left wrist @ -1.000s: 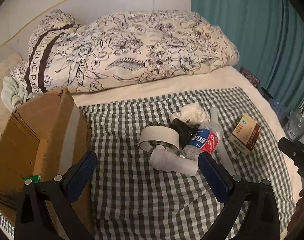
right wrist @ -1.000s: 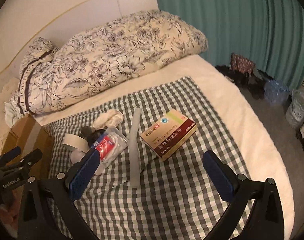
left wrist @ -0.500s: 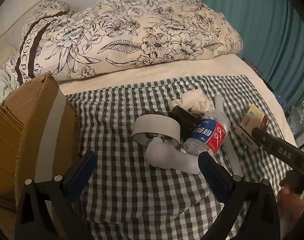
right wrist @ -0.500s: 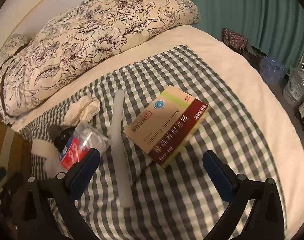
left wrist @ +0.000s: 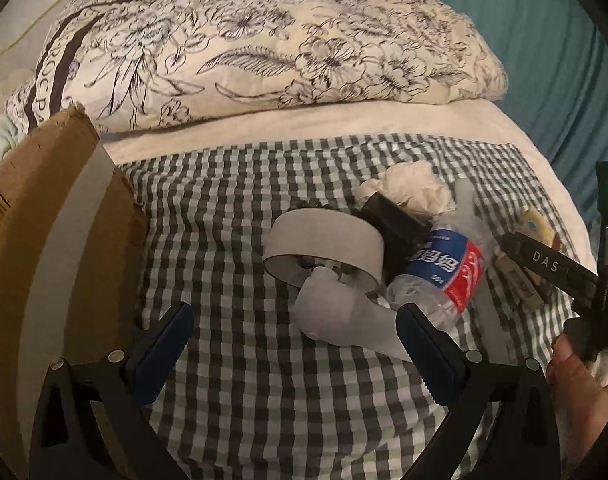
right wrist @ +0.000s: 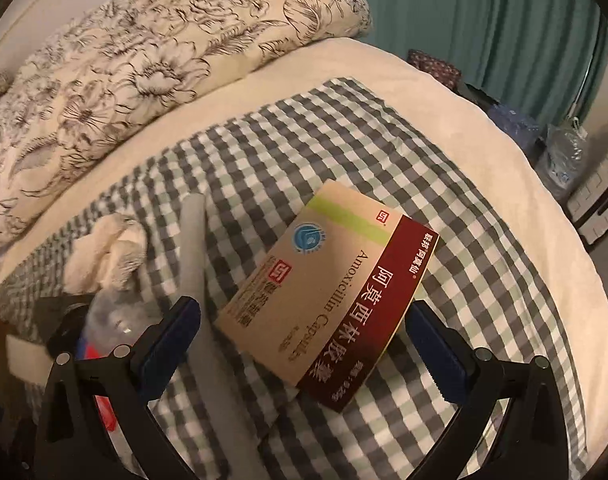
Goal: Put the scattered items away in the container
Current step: 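Grasp the white cylinder with the left tool while the right tool grasps the Amoxicillin box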
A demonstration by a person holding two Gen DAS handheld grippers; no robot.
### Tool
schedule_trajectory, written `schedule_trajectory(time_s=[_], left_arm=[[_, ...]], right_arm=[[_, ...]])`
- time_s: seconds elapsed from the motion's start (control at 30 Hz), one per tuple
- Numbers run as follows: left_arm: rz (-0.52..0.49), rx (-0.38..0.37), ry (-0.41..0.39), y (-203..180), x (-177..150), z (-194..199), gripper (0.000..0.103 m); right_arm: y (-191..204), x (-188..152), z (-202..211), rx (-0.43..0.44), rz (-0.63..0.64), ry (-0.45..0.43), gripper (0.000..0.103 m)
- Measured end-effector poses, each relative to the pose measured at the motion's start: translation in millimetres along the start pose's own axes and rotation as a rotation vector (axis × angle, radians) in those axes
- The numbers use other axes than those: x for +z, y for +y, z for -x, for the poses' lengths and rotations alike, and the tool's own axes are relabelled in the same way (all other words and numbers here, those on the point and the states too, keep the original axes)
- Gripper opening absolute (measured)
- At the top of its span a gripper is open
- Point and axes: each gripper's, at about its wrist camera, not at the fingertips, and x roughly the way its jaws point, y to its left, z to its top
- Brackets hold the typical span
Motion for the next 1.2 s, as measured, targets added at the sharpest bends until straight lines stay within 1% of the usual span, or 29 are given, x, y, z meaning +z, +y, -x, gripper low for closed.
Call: schedule_trajectory(time_s=[0.1,0.2,0.33,0.4,0.5,0.6,0.63,0.73,0.8,0.83,0.87,0.9,0.97,1.17,1.2], left_arm=[[0.034,0.006,0.019,2,-2,-11,0.103],[0.072,0.020,0.044,4,-4,-24,0.103],[0.120,0.003,0.076,2,-5,-41,0.103],[0.137,-0.010,0.079,-1,-5,-46,0.103],[0.144,-0.004,0.097,-7,-4,-56,0.103],[0.151,-0.020,0.159,-12,-6,-73,0.103],[0.144,-0.022,0.166,-14,-7,-77,0.103],[0.095,0.005,0.136,-20,-9,-77,0.102],[0.066,0.017,0.122,-22,-9,-76,0.094],[0.056,0.023,0.117,-22,-9,-75,0.086],[0.044,0.023,0.110,-23,-8,-73,0.077],[0.029,0.029,0.103,-25,-8,-71,0.074],[0.013,0.041,0.097,-26,-7,-69,0.066],[-0.019,0.031,0.094,-23,-4,-65,0.054],[-0.022,0.029,0.095,-23,-5,-63,0.054]], right_arm=[[-4,1,-12,-0.014,-0.008,0.021,0.103],[-12,0,-21,-0.002,-0.022,0.045,0.103],[-15,-1,-23,0.017,-0.019,0.043,0.102],[-15,-2,-23,0.021,-0.007,0.040,0.100],[-19,-5,-23,0.044,-0.004,0.038,0.098],[-22,-6,-23,0.065,-0.002,0.041,0.098],[-23,-6,-22,0.068,-0.001,0.042,0.098],[-22,-7,-22,0.059,0.014,0.047,0.097],[-21,-8,-21,0.052,0.022,0.047,0.096],[-22,-8,-20,0.054,0.020,0.048,0.096],[-23,-8,-20,0.057,0.018,0.049,0.095],[-23,-8,-19,0.059,0.018,0.049,0.094],[-25,-10,-15,0.059,0.021,0.049,0.092],[-29,-17,-6,0.062,0.070,0.056,0.088],[-29,-19,-4,0.066,0.085,0.058,0.088]])
